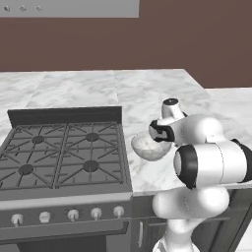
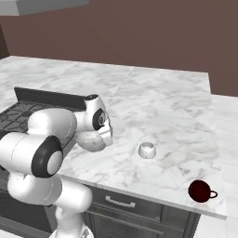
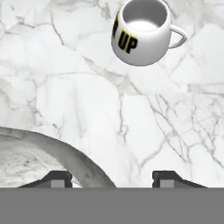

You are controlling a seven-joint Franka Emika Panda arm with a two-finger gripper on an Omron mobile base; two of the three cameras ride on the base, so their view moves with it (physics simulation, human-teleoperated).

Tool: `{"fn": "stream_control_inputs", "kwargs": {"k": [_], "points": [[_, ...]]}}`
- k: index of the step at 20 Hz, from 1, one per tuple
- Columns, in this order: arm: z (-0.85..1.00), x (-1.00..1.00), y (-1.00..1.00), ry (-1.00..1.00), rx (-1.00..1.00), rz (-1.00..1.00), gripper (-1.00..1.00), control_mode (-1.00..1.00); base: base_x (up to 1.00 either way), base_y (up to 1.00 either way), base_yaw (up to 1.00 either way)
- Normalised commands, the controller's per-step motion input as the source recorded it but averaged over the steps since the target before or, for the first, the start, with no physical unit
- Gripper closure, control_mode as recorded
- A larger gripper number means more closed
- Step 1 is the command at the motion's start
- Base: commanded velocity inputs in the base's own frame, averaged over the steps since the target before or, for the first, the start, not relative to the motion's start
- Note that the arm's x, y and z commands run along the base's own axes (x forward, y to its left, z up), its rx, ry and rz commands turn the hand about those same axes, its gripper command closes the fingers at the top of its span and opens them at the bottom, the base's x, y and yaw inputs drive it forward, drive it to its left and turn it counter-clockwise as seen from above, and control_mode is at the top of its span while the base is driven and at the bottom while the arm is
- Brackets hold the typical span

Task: Clear the mugs and bowl far away from the sink.

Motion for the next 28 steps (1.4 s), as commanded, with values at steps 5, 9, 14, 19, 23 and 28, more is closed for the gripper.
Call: {"fn": "stream_control_inputs", "kwargs": {"k": [5, 9, 14, 19, 23, 28], "points": [[0.0, -0.13, 0.0, -0.09, 0.0, 0.0, -1.0, -1.0, 0.0, 0.0, 0.0], [0.2, -0.26, -0.01, -0.21, 0.01, 0.0, -1.0, -1.0, 0.0, 0.0, 0.0], [0.32, -0.14, -0.11, -0.17, 0.05, 0.0, -1.0, -1.0, 0.0, 0.0, 0.0], [0.66, -0.21, -0.08, -0.18, 0.08, 0.0, -1.0, -1.0, 0.0, 0.0, 0.0], [1.0, -0.5, -0.24, -0.04, 0.18, 0.0, -1.0, -1.0, 0.0, 0.0, 0.0], [1.0, -0.73, -0.04, 0.0, 0.11, 0.0, -1.0, -1.0, 0.0, 0.0, 0.0]]}}
